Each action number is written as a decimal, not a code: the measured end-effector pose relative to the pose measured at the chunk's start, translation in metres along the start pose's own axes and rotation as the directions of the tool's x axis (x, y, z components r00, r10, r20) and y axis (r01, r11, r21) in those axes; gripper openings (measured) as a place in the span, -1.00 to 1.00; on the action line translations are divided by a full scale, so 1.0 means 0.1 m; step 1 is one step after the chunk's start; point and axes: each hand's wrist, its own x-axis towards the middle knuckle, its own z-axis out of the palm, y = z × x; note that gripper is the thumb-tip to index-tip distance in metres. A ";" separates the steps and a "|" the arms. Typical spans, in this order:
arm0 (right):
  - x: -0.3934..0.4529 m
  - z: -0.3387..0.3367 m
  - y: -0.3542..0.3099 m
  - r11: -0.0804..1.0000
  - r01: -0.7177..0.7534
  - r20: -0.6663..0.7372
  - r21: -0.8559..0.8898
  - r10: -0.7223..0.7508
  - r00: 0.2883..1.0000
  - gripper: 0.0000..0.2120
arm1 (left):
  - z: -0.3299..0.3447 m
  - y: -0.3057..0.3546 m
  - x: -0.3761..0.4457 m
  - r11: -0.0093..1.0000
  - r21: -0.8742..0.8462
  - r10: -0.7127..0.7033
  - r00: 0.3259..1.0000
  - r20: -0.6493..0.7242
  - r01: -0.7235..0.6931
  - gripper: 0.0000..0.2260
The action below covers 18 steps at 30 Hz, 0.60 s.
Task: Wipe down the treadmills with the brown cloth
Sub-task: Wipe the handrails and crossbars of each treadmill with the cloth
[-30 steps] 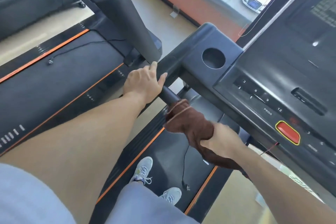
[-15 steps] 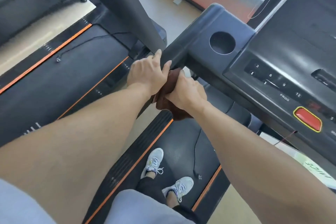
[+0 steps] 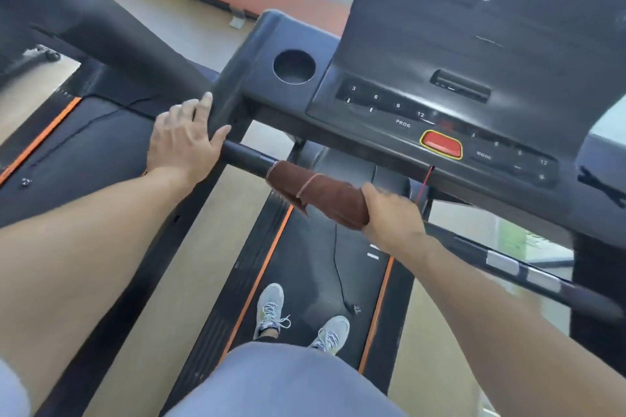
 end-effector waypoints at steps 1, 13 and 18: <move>0.00 0.00 -0.01 1.000 0.004 0.003 0.005 -0.004 1.000 -0.63 | -0.01 0.00 0.00 0.999 0.020 0.028 0.999 -0.022 -0.027 -0.44; -0.46 0.28 -0.04 0.950 -0.212 -0.241 0.230 0.266 0.933 -0.26 | -0.03 1.48 0.00 0.973 0.012 0.189 0.820 0.541 -0.232 -0.03; -0.43 0.28 0.02 0.924 -0.120 -0.297 0.364 0.238 0.925 -0.48 | 0.04 1.63 -0.06 0.951 -0.256 0.282 0.833 0.475 -0.176 -0.52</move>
